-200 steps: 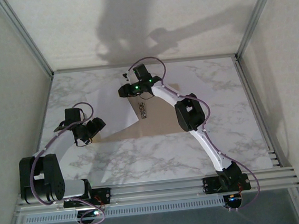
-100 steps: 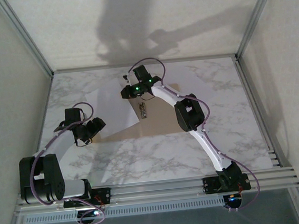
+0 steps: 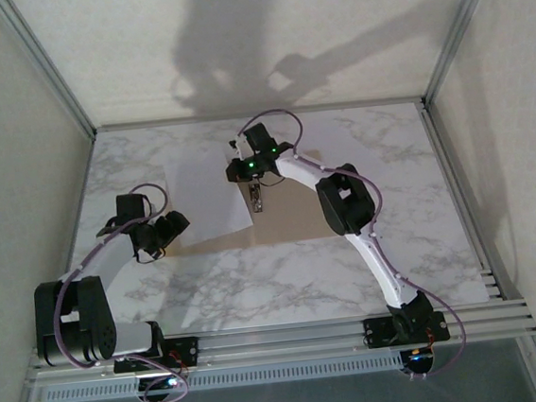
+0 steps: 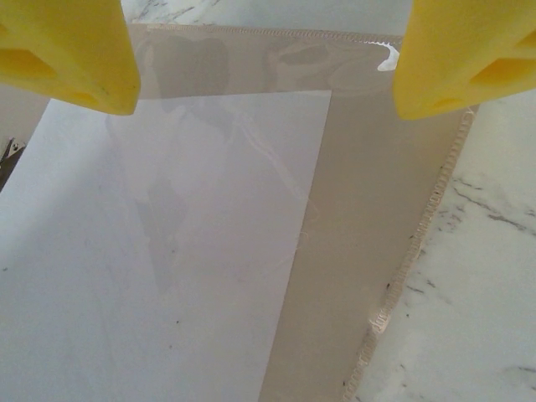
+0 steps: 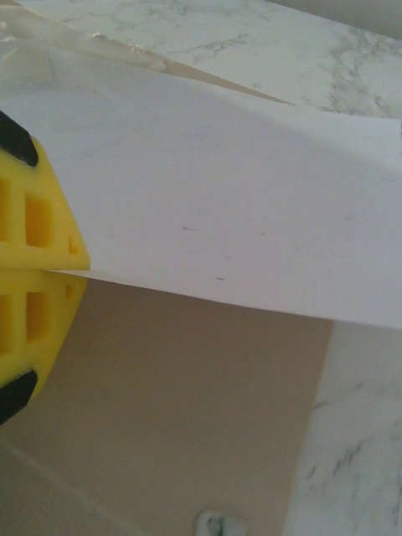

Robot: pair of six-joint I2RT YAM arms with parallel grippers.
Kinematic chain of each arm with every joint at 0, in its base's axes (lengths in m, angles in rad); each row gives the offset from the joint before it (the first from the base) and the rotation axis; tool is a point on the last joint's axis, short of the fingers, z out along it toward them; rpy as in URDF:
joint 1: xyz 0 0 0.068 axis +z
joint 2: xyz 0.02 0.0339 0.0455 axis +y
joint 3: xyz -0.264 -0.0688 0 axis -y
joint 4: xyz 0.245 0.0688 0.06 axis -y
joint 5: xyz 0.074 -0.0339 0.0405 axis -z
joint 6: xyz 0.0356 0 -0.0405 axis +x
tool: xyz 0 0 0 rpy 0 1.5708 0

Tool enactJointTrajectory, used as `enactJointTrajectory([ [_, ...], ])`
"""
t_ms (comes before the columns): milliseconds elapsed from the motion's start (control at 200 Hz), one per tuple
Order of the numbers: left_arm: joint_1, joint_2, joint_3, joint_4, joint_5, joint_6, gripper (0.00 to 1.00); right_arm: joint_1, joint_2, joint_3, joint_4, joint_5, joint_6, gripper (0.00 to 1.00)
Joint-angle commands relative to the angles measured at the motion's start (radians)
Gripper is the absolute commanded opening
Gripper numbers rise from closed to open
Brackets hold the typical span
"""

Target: Put the files into the folder

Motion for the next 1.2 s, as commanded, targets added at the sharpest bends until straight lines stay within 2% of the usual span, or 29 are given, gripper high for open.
enactJointTrajectory([
  [0, 0.009, -0.01, 0.0, -0.004, 0.01, 0.014, 0.79, 0.0, -0.111, -0.078, 0.105, 0.07, 0.062, 0.02],
  [255, 0.01, -0.012, 0.0, 0.0, 0.015, 0.013, 0.79, 0.015, -0.199, -0.224, 0.19, 0.129, 0.111, 0.02],
  [606, 0.01, -0.022, -0.003, 0.002, 0.019, 0.012, 0.79, 0.046, -0.257, -0.318, 0.18, 0.231, 0.184, 0.02],
  [856, 0.009, -0.027, -0.005, 0.002, 0.018, 0.012, 0.79, 0.073, -0.288, -0.371, 0.207, 0.248, 0.221, 0.02],
  [1192, 0.009, -0.029, -0.005, 0.001, 0.018, 0.01, 0.79, 0.09, -0.288, -0.404, 0.24, 0.229, 0.192, 0.02],
])
